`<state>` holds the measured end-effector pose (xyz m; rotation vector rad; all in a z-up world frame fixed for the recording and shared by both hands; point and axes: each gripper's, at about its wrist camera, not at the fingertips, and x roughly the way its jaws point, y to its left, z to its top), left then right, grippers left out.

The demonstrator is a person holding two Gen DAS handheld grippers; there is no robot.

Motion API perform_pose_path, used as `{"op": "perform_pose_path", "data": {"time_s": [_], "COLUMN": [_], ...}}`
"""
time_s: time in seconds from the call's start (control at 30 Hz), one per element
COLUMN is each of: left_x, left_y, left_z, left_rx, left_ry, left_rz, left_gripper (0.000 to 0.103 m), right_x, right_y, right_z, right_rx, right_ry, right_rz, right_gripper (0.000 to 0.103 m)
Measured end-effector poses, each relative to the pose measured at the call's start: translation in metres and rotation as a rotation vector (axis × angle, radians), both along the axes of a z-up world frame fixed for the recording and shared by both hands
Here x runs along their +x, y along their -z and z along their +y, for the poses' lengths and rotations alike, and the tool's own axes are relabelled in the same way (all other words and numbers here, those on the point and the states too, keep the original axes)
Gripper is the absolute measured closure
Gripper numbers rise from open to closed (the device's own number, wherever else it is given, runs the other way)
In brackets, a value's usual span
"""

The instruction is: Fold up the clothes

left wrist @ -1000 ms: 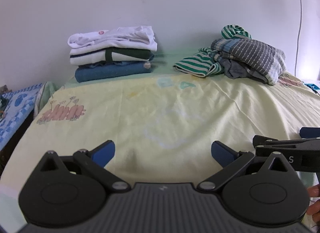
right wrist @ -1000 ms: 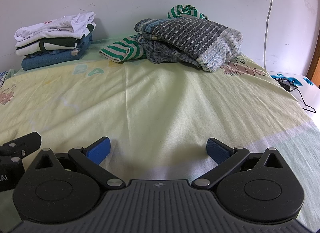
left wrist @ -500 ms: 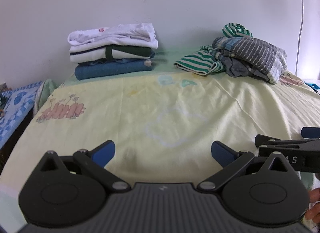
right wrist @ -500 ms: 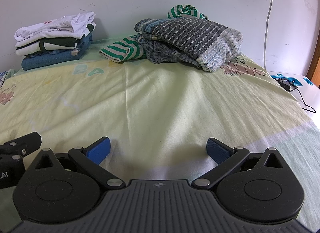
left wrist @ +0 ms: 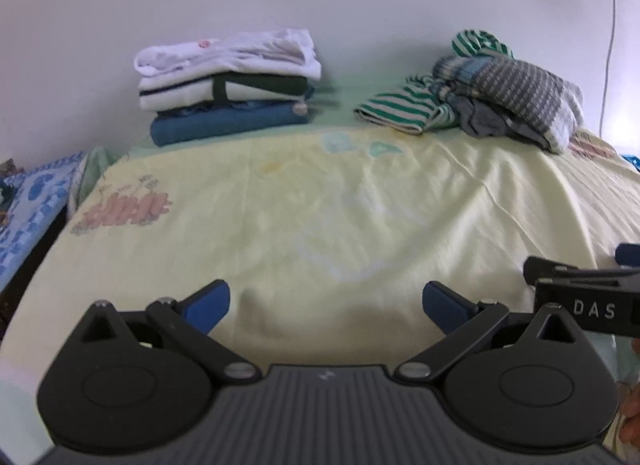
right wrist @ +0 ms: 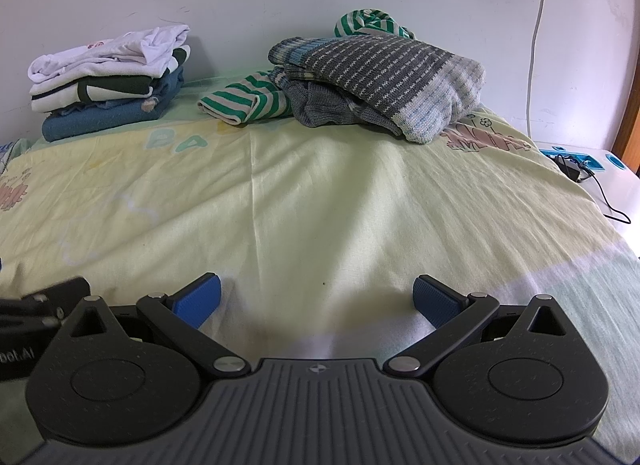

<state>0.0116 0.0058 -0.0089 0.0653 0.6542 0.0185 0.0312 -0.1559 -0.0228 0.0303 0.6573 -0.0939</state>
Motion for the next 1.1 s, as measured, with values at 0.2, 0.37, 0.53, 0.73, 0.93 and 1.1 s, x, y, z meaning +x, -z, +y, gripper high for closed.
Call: {"op": "perform_pose_path", "data": {"time_s": [0.2,0.37,0.53,0.73,0.93,1.1], "left_x": [0.008,0.004,0.010,0.005,-0.019,-0.035], "left_y": [0.004,0.003,0.004,-0.011,-0.019,-0.028], "left_z": [0.008,0.010,0.015,0.014,0.006,0.008], "left_rx": [-0.028,-0.056,-0.095,-0.111,-0.039,-0.054], "left_ry": [-0.043,-0.029,-0.056,-0.097,-0.107,-0.111], "left_rz": [0.067,0.040,0.063,0.042,0.069,0.156], "left_gripper": [0.001,0.001,0.001,0.001,0.001,0.001], "right_x": [-0.001,-0.001,-0.002,-0.002,-0.002,-0.002], "right_y": [0.000,0.000,-0.001,0.000,0.000,-0.001], "right_z": [-0.001,0.000,0.000,0.001,0.000,0.000], "right_rx": [0.000,-0.001,-0.001,-0.002,0.000,0.000], "right_ry": [0.000,0.002,0.004,0.003,0.002,0.007], "right_rz": [0.000,-0.001,-0.001,-0.001,-0.005,-0.008], "right_gripper": [0.000,0.000,0.000,0.000,0.000,0.000]}}
